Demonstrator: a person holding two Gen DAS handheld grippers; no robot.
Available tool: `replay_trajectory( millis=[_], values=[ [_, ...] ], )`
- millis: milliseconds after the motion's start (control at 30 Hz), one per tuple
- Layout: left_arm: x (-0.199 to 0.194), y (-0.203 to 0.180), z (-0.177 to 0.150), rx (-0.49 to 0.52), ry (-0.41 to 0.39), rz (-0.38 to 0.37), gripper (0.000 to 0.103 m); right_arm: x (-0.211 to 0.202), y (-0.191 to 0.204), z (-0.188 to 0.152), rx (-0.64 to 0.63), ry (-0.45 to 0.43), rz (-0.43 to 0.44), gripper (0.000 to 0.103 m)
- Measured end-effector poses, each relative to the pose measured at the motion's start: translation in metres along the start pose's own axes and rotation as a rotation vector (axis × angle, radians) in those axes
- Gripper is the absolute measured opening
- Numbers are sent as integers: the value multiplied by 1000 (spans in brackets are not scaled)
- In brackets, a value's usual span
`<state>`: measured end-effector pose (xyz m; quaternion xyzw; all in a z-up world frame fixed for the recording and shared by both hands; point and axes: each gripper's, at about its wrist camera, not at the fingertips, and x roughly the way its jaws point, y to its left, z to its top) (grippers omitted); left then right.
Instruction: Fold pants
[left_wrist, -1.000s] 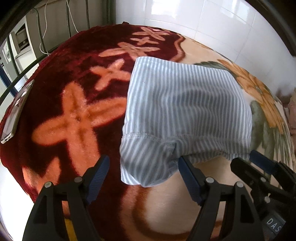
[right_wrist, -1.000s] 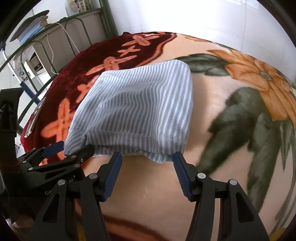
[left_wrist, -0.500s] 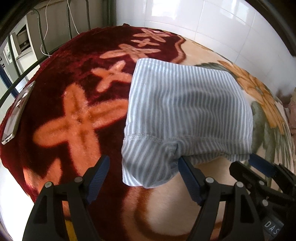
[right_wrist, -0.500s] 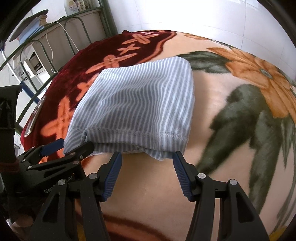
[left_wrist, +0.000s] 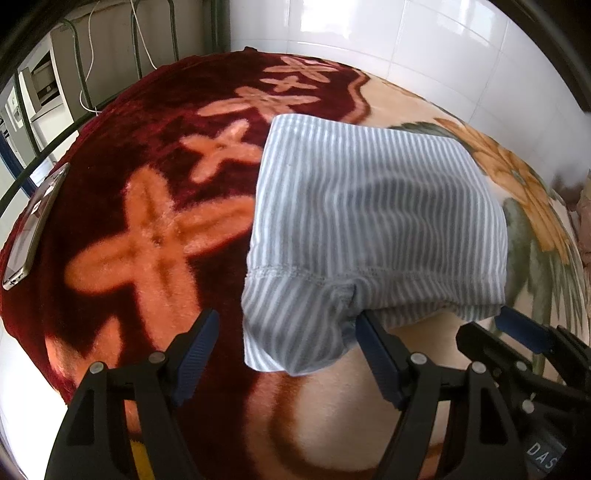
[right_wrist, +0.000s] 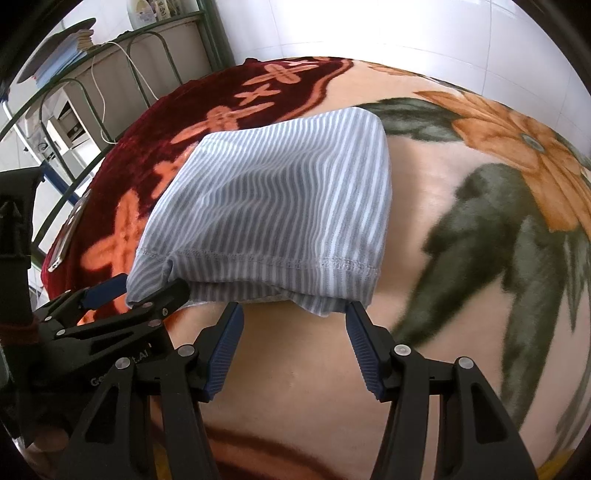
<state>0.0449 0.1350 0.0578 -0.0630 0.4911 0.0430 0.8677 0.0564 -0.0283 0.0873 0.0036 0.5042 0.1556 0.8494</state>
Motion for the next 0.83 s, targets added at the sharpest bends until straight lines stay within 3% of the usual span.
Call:
replay_trajectory(
  millis=[833],
  values=[
    [2, -1, 0, -7, 10, 3, 80, 2, 1, -1, 0, 5, -1, 59]
  ],
)
